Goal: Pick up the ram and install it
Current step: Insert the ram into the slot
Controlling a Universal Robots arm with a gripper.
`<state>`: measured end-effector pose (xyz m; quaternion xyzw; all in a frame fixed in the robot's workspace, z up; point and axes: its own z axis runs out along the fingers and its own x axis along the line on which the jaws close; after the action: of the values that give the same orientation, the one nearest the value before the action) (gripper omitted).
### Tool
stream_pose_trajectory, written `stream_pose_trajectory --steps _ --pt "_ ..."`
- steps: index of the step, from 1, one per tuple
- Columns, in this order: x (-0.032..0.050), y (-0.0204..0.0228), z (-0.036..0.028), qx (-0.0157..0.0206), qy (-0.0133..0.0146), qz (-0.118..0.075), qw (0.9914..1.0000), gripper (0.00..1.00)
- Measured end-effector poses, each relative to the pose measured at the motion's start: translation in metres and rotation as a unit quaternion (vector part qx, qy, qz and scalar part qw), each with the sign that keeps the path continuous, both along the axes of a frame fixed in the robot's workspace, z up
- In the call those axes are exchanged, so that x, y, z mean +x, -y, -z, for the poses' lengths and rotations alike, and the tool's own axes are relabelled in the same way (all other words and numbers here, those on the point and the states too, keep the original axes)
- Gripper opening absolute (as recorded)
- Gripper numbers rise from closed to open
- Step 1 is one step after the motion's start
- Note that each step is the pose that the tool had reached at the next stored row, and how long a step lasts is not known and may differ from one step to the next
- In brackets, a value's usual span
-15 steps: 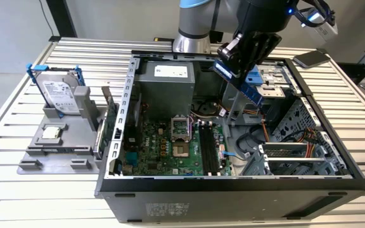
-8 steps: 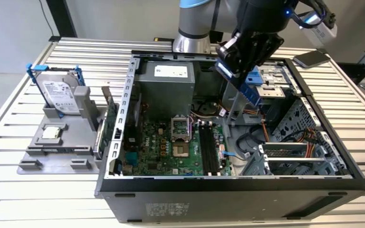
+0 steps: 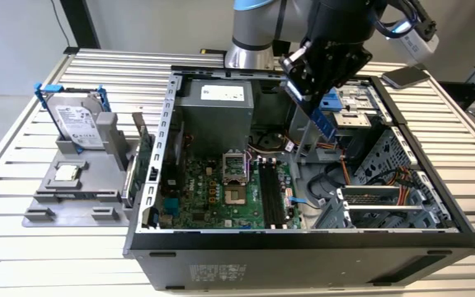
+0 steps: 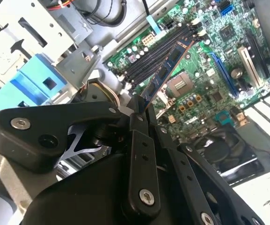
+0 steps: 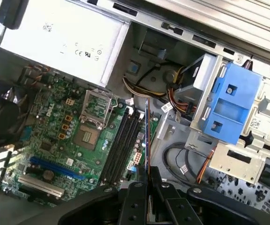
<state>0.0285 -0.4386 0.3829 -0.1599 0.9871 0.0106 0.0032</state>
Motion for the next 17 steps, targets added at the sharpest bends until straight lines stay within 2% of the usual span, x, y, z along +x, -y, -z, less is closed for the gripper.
stream_pose_trajectory --steps 3,6,12,17 --pt "0.0 0.0 0.0002 0.0 0.0 0.02 0.9998 0.0" --pt "0.0 0.0001 0.0004 0.0 0.0 0.04 0.99919 0.0" --pt "0.0 0.0001 0.0007 0.0 0.0 0.078 0.99693 0.0" --pt "0.0 0.0001 0.0007 0.0 0.0 0.085 0.9964 0.0"
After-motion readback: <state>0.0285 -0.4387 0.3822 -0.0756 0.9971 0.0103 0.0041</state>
